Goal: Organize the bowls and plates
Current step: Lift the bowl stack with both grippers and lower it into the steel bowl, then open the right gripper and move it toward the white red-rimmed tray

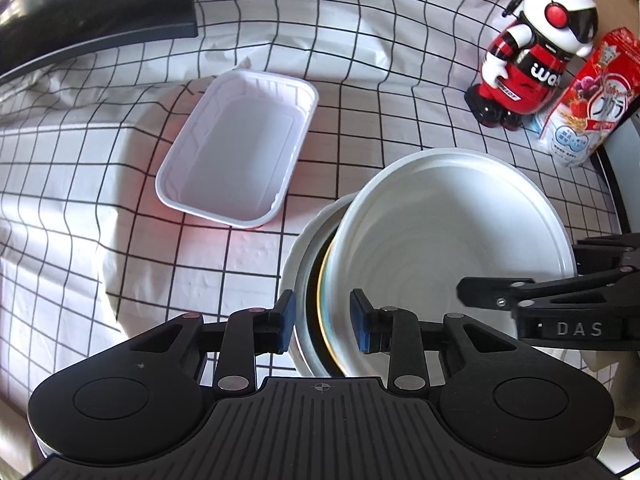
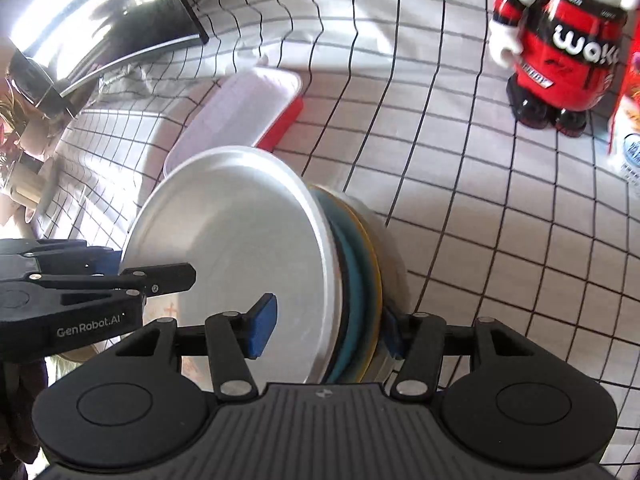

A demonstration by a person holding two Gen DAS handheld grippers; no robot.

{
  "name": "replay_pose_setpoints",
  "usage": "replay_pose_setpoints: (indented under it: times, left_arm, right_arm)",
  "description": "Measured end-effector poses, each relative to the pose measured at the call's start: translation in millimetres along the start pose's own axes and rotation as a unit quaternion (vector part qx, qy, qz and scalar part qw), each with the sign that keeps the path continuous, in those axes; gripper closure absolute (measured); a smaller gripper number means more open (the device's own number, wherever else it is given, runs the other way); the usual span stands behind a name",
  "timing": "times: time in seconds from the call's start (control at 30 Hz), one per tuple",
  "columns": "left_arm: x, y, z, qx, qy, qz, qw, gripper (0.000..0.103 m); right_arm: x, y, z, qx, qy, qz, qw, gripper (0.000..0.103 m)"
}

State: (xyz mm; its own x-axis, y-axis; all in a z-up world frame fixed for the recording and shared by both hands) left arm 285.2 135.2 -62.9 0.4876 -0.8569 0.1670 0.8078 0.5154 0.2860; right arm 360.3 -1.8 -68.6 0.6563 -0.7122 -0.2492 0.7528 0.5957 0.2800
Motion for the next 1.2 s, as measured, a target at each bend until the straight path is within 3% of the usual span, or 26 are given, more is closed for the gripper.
replay_pose_setpoints:
  times: [0.1, 0.27, 0.4, 0.57, 0.8, 0.9, 1.03, 1.2]
  left_arm:
    - [-2.0, -1.1, 3.9, 0.002, -0.011, 0.013, 0.9999, 0.07]
    - [-2.2, -1.7, 13.4, 0.01, -0.029, 0.025, 0.9992, 0.072]
    - [-4.6, -1.0, 20.9, 0.018, -0.039, 0.037, 0.9984, 0.073]
    - [-8.9, -2.8, 26.4, 0.022, -0.048, 0.053, 0.9972, 0.073]
    - [-17.1, -2.0, 28.4, 0.033, -0.033, 0.061, 0.997, 0.075]
    - [-22.1, -3.3, 26.7, 0.026, -0.044, 0.068, 0.9964, 0.075]
    - [-25.4, -5.1, 18.7, 0.018, -0.042, 0.066, 0.9968, 0.074]
    - [-29.3, -1.1, 15.5, 0.011, -0.06, 0.069, 0.9957, 0.074]
  right_arm:
    - [1.8, -7.2, 6.4, 0.015, -0.009, 0.005, 1.0, 0.049]
    - [7.1, -14.5, 12.6, 0.039, -0.015, 0.004, 0.999, 0.064]
    - [6.2, -16.8, 19.0, 0.053, -0.025, 0.013, 0.998, 0.07]
    - [0.4, -19.3, 20.6, 0.051, 0.0, 0.01, 0.999, 0.075]
    - [-3.9, -18.7, 27.0, 0.063, 0.001, 0.016, 0.998, 0.075]
    - [-0.6, -17.7, 32.3, 0.072, -0.013, 0.017, 0.997, 0.068]
    - [2.2, -14.5, 30.3, 0.073, -0.023, 0.017, 0.997, 0.051]
    - [4.9, -9.2, 20.3, 0.058, -0.034, 0.018, 0.998, 0.049]
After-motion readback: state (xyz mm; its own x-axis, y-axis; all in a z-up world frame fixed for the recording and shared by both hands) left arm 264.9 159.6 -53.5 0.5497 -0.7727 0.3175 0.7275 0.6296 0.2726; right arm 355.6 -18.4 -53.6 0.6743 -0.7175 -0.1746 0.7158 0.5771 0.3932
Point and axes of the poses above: each gripper's, at about its wrist camera, not at the fingertips, and z roughly against the way its jaws point, x to its right, y to its top, the point moved 2 cm from there along -z, roughly the way its jaws point, and after that the axes turned 13 degrees about z, right-handed, at the moved point
